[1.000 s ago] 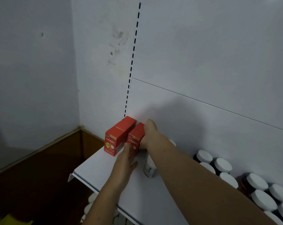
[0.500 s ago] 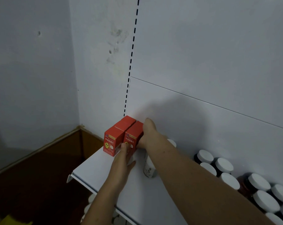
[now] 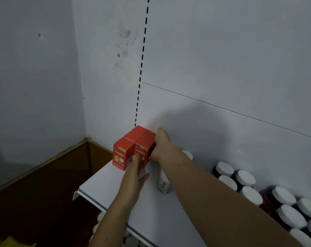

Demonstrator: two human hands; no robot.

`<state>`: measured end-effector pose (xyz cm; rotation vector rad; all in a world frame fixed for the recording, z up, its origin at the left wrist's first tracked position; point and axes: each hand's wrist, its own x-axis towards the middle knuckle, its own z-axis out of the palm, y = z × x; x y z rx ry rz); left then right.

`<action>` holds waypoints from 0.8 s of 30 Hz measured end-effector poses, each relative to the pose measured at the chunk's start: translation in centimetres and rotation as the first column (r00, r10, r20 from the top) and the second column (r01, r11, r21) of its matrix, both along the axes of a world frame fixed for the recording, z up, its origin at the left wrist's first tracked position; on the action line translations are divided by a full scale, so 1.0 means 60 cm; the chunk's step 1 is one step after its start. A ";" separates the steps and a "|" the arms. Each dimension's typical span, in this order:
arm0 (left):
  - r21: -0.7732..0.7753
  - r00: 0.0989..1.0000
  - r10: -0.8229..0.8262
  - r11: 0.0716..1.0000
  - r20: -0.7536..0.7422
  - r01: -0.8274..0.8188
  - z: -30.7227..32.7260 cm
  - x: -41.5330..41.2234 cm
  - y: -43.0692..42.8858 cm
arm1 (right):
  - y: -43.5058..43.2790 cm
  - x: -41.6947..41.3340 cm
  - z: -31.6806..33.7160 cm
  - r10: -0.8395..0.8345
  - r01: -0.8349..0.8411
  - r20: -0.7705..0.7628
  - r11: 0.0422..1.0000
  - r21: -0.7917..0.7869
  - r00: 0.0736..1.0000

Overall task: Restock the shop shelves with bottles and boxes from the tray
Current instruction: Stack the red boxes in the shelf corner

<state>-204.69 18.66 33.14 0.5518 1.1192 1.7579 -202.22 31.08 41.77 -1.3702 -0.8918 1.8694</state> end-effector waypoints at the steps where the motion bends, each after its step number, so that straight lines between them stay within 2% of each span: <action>1: -0.002 1.000 0.003 1.000 0.002 -0.003 0.001 0.000 -0.001 | -0.001 0.001 0.000 0.004 -0.004 -0.004 1.000 0.000 1.000; 6: 0.002 0.999 -0.017 1.000 -0.031 0.017 0.003 0.004 -0.006 | -0.010 0.009 0.007 -0.018 0.016 -0.085 1.000 -0.023 0.996; 10: -0.009 0.989 -0.017 1.000 -0.147 0.015 0.006 0.013 -0.022 | -0.019 0.024 0.015 -0.001 -0.007 -0.203 0.999 -0.039 0.979; 12: -0.023 0.974 -0.014 1.000 -0.226 0.009 0.006 0.016 -0.034 | -0.045 0.060 0.046 0.004 -0.003 -0.269 1.000 0.001 0.963; 15: -0.043 0.932 -0.026 0.999 -0.362 0.011 0.002 0.021 -0.052 | -0.087 0.140 0.082 -0.020 0.062 -0.231 0.983 0.174 0.973; 18: -0.107 0.807 -0.110 0.993 -0.580 0.059 0.004 0.035 -0.059 | -0.134 0.206 0.078 -0.129 0.166 -0.117 0.904 0.395 0.985; 21: -0.119 0.743 -0.217 0.976 -0.633 0.184 0.013 0.044 -0.050 | -0.176 0.239 0.019 -0.291 0.221 0.038 0.798 0.560 0.956; 24: -0.087 0.725 -0.224 0.971 -0.652 0.221 0.013 0.046 -0.019 | -0.190 0.235 -0.050 -0.311 0.196 0.057 0.719 0.666 0.949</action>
